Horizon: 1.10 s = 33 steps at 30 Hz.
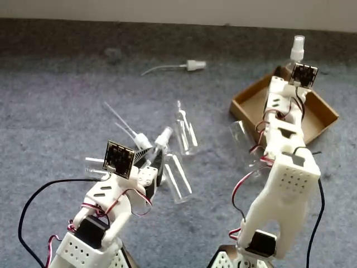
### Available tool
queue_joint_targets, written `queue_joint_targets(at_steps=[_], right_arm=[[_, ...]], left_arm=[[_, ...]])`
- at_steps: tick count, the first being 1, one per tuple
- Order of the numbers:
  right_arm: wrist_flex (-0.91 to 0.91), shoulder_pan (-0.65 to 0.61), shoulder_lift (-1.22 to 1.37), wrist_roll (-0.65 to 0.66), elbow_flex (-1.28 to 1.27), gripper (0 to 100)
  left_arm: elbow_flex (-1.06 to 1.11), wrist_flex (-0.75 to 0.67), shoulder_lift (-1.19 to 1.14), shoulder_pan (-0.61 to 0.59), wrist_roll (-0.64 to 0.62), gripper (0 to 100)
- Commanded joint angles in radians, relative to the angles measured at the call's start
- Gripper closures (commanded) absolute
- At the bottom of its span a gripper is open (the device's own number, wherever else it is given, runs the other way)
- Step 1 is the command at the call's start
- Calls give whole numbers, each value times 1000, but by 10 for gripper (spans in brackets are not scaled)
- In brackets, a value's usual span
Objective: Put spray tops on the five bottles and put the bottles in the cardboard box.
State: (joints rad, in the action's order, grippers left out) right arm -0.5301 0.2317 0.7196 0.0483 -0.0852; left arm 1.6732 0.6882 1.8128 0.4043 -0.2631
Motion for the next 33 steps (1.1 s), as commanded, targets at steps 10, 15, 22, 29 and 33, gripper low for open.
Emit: queue_joint_targets(at_steps=[10, 15, 22, 29, 33], right_arm=[[-41, 8, 122, 14, 248, 927], [-41, 8, 120, 14, 248, 927], [-35, 7, 125, 14, 240, 925], [-35, 5, 117, 15, 202, 924], [-35, 5, 124, 20, 200, 924]], left_arm=[[22, 5, -4, -16, -6, 973], [22, 5, -4, -16, -6, 973], [22, 3, -4, -16, -6, 973], [22, 3, -4, -16, -6, 973], [22, 3, -4, -16, -6, 973]])
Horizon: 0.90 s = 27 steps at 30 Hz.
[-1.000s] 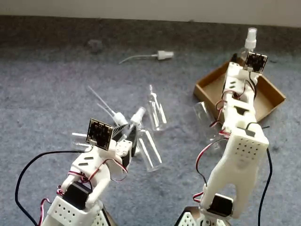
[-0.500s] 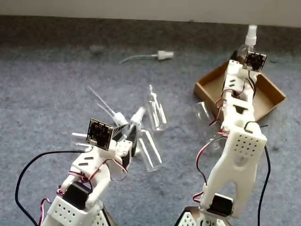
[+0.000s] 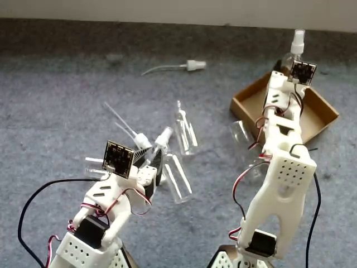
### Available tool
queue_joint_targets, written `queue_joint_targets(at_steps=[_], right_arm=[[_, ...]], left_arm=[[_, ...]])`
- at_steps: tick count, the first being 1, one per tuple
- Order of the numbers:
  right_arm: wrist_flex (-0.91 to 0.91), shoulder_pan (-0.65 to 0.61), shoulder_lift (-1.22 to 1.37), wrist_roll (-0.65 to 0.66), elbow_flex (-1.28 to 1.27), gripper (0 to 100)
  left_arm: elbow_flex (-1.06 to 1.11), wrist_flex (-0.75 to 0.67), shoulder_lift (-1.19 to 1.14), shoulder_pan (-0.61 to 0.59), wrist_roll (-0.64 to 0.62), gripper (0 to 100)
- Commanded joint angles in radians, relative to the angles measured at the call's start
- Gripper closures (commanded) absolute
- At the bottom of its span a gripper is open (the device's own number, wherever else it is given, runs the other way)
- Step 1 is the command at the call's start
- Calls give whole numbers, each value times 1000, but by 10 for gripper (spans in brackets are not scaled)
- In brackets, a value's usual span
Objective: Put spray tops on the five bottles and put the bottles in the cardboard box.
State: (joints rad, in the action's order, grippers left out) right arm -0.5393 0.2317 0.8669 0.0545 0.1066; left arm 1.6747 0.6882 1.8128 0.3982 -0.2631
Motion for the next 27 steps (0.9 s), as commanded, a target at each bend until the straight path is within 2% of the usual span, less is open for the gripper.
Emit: queue_joint_targets(at_steps=[1, 6, 11, 19, 24, 27], right_arm=[[-25, 5, -24, 14, 8, 924], [-24, 8, -22, 14, 7, 916], [-24, 7, -30, 11, -35, 834], [-25, 5, -31, 11, -64, 821], [-25, 7, -31, 14, -68, 734], [-24, 10, -31, 14, -68, 723]], left_arm=[[21, 3, -4, -10, -6, 973], [21, 3, -4, -10, -6, 973], [21, 3, -4, -10, -6, 973], [21, 3, -4, -10, -6, 973], [21, 3, -4, -10, -6, 973], [21, 3, -4, -10, -6, 973]])
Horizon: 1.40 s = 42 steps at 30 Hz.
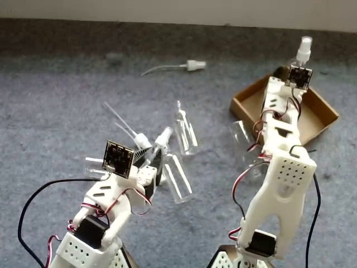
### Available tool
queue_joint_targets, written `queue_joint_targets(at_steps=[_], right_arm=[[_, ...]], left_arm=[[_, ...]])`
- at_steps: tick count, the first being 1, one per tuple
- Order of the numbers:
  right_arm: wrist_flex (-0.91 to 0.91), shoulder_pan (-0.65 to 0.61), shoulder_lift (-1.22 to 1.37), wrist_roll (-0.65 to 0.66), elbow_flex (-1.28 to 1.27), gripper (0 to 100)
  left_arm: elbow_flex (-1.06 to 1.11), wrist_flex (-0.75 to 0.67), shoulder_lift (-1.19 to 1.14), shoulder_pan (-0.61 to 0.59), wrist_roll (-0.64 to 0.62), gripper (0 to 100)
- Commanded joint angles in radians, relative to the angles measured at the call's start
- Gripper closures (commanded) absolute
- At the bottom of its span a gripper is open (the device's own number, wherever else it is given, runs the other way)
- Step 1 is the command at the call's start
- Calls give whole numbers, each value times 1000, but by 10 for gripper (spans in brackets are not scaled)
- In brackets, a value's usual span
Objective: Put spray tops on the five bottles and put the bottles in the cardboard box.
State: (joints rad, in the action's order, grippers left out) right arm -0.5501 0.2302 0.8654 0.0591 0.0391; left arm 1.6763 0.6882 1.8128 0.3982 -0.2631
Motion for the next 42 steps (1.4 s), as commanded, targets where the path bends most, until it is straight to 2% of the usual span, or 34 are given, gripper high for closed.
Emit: queue_joint_targets(at_steps=[1, 20, 24, 30, 42], right_arm=[[-13, 12, -30, 9, -1, 723], [-13, 13, -31, 12, 8, 719], [-13, 12, -31, 12, 7, 673], [-12, 8, -35, 58, 7, 669], [79, 5, -266, 54, -87, 669]], left_arm=[[19, 3, -4, -10, -6, 973], [19, 3, -4, -10, -6, 973], [19, 3, -4, -10, -6, 973], [19, 3, -4, -10, -6, 973], [19, 3, -4, -8, -6, 973]])
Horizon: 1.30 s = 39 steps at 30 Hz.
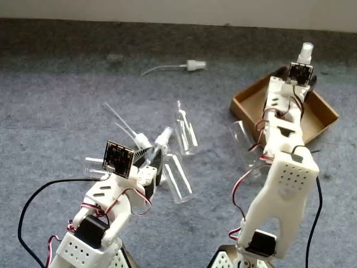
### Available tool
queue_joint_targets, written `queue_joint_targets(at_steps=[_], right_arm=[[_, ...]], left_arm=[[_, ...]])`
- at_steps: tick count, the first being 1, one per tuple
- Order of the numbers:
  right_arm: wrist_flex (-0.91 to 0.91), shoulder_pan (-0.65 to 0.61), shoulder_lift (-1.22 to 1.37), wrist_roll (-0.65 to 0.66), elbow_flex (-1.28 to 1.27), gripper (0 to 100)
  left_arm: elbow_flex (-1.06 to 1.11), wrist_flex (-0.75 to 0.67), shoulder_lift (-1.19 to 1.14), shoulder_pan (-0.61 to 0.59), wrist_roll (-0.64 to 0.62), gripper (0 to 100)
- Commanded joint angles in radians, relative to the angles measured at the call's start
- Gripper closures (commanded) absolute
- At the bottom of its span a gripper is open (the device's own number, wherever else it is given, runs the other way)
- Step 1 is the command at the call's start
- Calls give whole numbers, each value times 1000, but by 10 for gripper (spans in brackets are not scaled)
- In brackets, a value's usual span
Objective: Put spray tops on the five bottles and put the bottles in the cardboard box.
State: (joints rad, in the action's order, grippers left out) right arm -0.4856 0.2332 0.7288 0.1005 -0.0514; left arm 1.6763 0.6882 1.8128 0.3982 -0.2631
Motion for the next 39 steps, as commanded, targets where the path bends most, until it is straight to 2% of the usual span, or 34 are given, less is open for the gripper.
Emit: queue_joint_targets(at_steps=[1, 24, 27, 34, 39], right_arm=[[15, 1, -147, 12, -4, 669], [18, -8, -473, 12, -90, 670], [124, -5, -532, 12, -84, 670], [495, -10, -746, 12, -81, 670], [642, -25, -894, 12, -87, 670]], left_arm=[[19, 3, -4, -8, -6, 973], [19, 3, -4, -10, -6, 973], [19, 3, -4, -12, -6, 973], [19, 5, -4, -13, -6, 976], [19, -2, 2, -84, -5, 976]])
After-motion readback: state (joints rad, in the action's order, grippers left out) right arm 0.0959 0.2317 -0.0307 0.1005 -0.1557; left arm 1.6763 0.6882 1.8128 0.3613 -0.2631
